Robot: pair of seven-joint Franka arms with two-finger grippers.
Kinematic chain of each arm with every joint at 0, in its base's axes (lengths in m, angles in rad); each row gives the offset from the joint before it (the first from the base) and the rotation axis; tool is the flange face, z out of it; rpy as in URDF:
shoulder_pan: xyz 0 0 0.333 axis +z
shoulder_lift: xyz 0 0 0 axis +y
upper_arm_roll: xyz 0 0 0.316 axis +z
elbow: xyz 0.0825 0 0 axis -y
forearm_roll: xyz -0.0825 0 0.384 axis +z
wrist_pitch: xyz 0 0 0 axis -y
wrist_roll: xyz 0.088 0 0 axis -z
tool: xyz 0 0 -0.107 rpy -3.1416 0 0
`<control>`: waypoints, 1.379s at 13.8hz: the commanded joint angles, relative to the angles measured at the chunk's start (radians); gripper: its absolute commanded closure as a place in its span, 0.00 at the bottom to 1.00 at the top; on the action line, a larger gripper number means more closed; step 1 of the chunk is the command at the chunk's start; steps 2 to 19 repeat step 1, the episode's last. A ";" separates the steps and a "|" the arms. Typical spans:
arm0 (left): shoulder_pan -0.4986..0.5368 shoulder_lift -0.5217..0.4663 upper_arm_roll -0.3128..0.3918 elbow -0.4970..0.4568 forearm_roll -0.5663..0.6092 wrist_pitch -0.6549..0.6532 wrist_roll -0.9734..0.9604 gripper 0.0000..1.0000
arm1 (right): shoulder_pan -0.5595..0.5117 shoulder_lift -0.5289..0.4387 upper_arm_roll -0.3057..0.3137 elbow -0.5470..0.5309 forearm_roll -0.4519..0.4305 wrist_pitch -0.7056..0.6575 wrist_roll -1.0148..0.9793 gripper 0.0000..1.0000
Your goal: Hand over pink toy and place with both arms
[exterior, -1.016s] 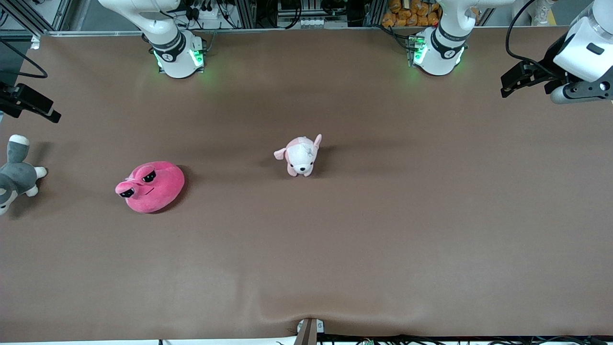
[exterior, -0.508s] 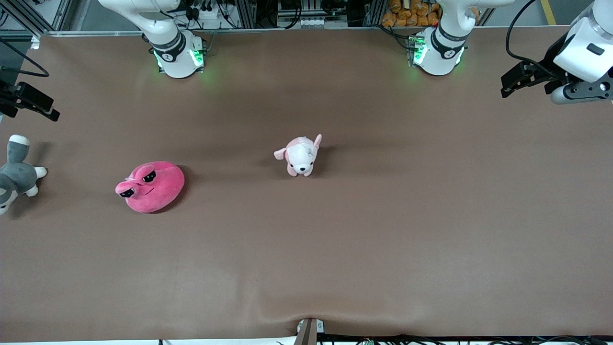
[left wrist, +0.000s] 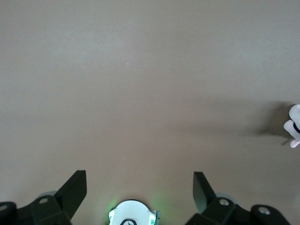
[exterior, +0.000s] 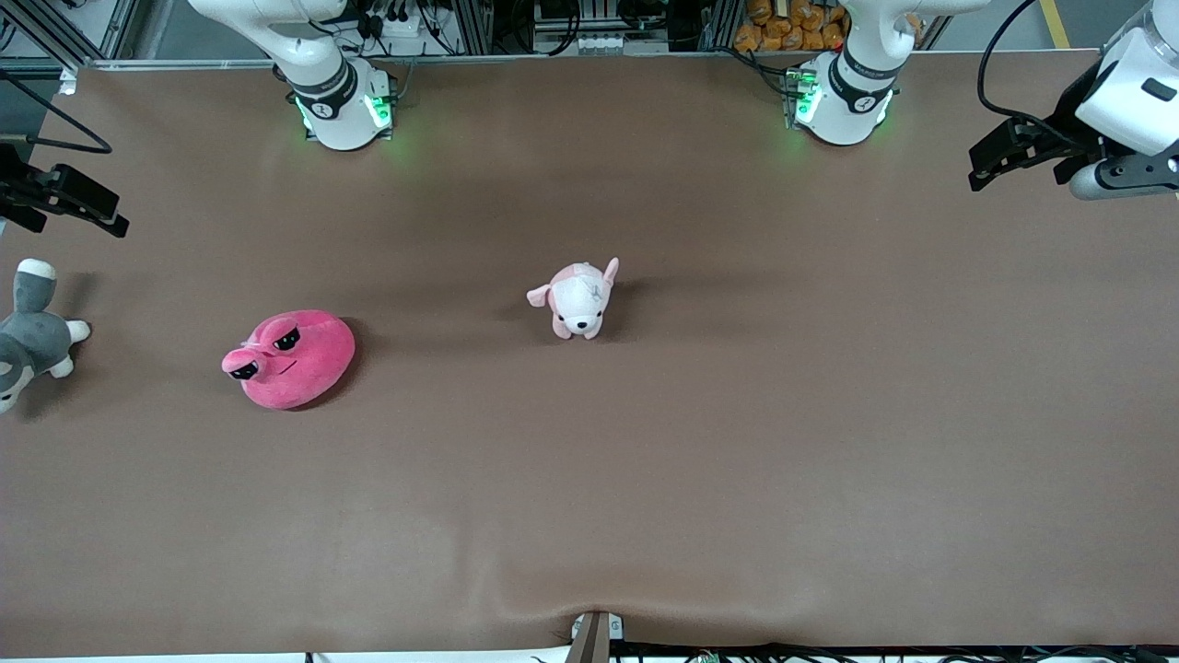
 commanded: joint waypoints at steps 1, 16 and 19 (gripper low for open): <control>-0.004 0.030 -0.008 0.040 -0.004 -0.020 -0.011 0.00 | 0.007 0.017 -0.003 0.017 -0.010 -0.011 -0.003 0.00; -0.004 0.030 -0.008 0.040 -0.004 -0.020 -0.011 0.00 | 0.007 0.017 -0.003 0.017 -0.010 -0.011 -0.003 0.00; -0.004 0.030 -0.008 0.040 -0.004 -0.020 -0.011 0.00 | 0.007 0.017 -0.003 0.017 -0.010 -0.011 -0.003 0.00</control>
